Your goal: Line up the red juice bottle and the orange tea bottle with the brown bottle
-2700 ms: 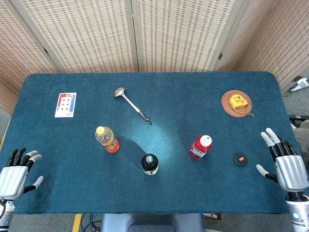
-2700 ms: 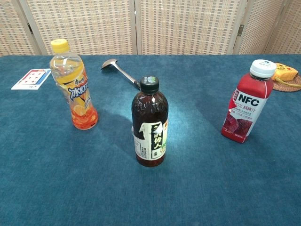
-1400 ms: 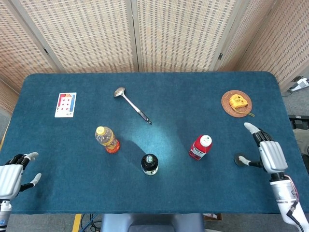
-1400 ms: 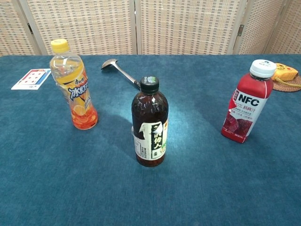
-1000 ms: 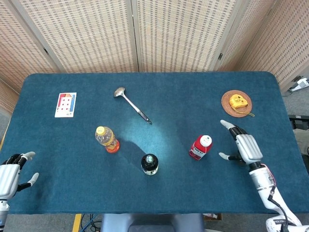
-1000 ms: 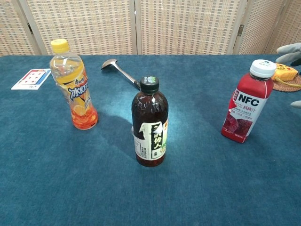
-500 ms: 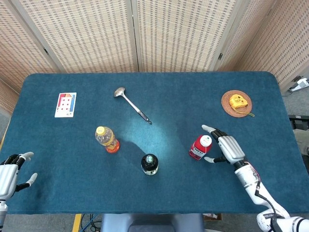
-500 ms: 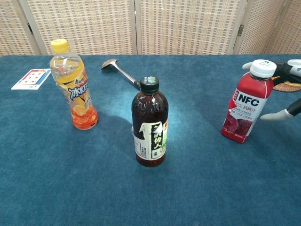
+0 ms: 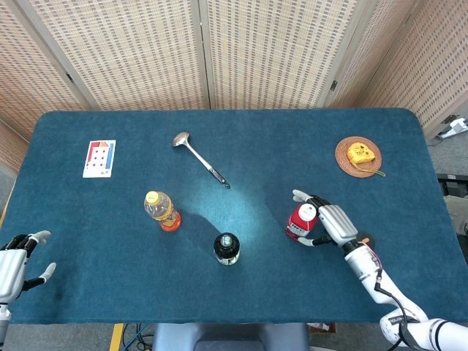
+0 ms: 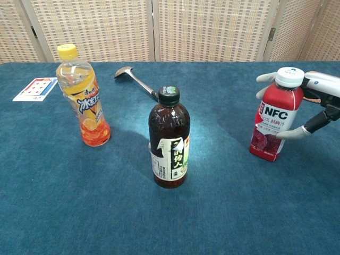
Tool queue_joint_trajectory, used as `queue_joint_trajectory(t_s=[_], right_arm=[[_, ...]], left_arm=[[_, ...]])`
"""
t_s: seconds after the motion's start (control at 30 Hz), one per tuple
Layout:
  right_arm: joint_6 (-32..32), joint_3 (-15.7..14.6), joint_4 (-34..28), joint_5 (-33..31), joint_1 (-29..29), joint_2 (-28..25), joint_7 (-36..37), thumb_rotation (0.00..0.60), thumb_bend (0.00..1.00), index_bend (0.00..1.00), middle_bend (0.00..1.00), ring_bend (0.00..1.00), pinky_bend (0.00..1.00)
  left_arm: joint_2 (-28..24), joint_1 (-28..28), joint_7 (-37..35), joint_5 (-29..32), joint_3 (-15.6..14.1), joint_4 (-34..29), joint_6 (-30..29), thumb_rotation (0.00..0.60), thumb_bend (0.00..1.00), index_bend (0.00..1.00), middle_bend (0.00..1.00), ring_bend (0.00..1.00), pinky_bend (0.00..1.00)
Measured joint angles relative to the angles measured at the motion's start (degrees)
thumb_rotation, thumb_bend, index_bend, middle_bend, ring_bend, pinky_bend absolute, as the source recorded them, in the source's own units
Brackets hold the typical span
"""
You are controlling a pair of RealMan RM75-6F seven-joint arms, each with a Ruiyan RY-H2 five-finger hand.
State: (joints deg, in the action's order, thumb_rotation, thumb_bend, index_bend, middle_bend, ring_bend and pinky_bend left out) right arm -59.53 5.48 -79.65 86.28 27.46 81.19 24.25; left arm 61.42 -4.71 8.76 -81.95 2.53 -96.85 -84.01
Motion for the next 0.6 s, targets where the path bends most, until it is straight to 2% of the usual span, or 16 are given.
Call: queue_joint_trajectory(t_s=[0.43, 0.6], right_arm=[[-1.44, -0.87, 2.72, 0.28, 0.38, 1.90, -0.15, 0.600, 0.06, 0.35, 0.48, 0.42, 0.44], [-4.08, -1.17, 2.99, 1.18, -0.19, 2.33, -0.58, 0.600, 0.07, 0.41, 0.53, 0.48, 0.48]], left_arm=[[-0.23, 0.05, 0.01, 0.22, 0.02, -0.33, 0.15, 0.600, 0.22, 0.49, 0.36, 0.26, 0.42], [-0.27, 0.07, 0.07, 0.12, -0.02, -0.41, 0.11, 0.600, 0.22, 0.49, 0.36, 0.26, 0.42]])
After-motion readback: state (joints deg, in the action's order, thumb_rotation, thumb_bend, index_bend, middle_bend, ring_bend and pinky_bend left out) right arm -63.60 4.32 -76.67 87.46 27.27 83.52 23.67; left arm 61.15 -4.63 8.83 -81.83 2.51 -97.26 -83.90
